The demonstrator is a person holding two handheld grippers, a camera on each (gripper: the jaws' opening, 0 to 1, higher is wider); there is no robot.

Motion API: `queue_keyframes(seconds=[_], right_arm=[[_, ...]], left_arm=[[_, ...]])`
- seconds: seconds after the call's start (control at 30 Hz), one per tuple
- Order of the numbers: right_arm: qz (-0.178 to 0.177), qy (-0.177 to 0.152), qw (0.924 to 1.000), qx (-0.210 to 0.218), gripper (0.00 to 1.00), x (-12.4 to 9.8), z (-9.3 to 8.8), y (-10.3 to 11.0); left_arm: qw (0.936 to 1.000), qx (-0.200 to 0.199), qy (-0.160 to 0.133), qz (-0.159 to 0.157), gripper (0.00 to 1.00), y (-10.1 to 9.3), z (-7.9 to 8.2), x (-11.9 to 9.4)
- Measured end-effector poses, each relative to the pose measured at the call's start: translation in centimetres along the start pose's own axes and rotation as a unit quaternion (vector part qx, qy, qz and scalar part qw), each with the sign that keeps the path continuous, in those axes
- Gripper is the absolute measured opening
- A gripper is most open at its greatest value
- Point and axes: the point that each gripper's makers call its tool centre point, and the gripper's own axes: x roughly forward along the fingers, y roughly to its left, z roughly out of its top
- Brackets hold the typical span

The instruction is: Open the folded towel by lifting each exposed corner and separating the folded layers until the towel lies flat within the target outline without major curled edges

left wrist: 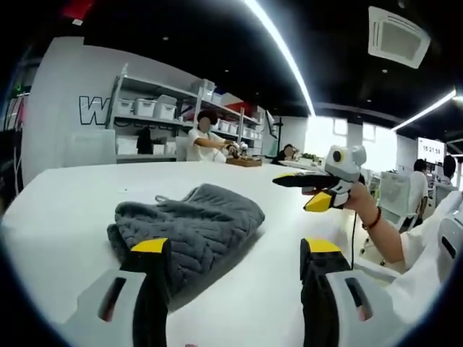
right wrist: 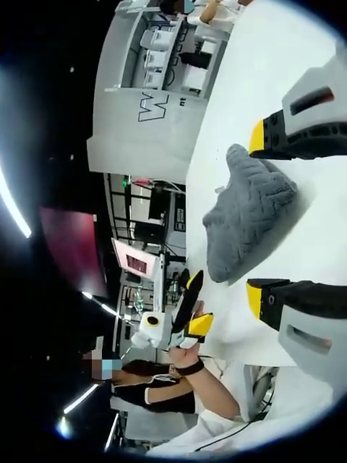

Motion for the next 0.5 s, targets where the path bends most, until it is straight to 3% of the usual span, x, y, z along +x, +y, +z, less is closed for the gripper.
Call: queue_keyframes(seconds=[0.5], right_arm=[[-0.002,0.004,1.0,0.009,0.63,1.0,0.2,-0.7]], left_arm=[[0.9998,-0.004,0.006,0.017,0.71,1.4,0.6,-0.1]])
